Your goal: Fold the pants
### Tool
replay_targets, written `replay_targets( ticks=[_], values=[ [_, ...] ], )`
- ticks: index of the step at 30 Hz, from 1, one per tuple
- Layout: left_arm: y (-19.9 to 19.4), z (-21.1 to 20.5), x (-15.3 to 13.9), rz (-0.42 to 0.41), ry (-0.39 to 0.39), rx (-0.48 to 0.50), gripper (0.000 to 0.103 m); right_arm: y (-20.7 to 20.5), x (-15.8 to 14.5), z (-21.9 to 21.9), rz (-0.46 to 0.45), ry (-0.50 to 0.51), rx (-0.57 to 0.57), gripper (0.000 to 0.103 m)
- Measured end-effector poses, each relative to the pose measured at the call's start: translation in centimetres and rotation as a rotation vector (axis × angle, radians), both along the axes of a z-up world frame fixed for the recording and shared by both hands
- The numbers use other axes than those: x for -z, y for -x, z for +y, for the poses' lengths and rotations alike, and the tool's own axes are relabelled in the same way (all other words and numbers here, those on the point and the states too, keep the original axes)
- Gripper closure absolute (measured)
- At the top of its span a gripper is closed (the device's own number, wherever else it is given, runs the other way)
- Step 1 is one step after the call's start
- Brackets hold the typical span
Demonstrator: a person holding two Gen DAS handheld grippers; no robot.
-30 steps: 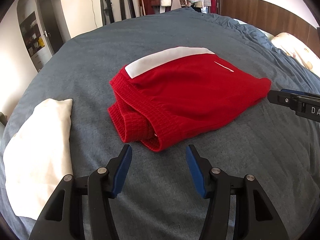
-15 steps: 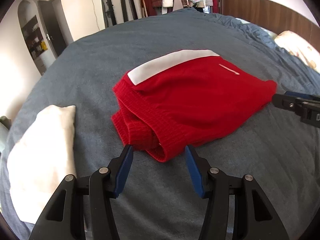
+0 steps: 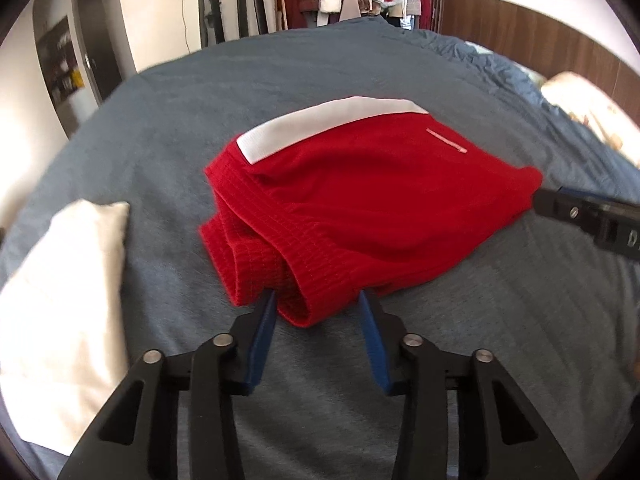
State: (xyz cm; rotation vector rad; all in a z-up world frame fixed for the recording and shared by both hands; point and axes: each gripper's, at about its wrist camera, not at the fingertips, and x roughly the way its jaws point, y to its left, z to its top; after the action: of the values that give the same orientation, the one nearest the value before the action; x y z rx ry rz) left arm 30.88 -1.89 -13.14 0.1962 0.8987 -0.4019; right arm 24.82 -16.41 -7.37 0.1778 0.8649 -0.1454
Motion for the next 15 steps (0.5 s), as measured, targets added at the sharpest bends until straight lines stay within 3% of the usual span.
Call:
replay_targets(
  ticks=[3, 5, 8, 10, 15],
  values=[
    [-0.3, 0.6, 0.0, 0.024, 0.058, -0.006, 0.067, -0.1, 0.2, 0.2, 0.003, -0.014, -0.004, 0.05],
    [-0.5, 0.9, 0.0, 0.05, 0.096, 0.006, 0.077, -0.2, 0.3, 0.3, 0.004, -0.019, -0.006, 0.05],
    [-0.7, 0.7, 0.1, 0.06, 0.101, 0.013, 0.079, -0.2, 0.5, 0.5, 0.006, -0.033, -0.009, 0.05],
    [-0.7, 0.4, 0.2, 0.06, 0.093, 0.016, 0.09, -0.2, 0.6, 0.7, 0.006, -0.044, -0.012, 0.05],
    [-0.1, 1.4, -1.1, 0.052, 0.118, 0.033, 0.093, 0.0, 0.7, 1.1, 0.009, -0.067, -0.025, 0.05]
  ],
)
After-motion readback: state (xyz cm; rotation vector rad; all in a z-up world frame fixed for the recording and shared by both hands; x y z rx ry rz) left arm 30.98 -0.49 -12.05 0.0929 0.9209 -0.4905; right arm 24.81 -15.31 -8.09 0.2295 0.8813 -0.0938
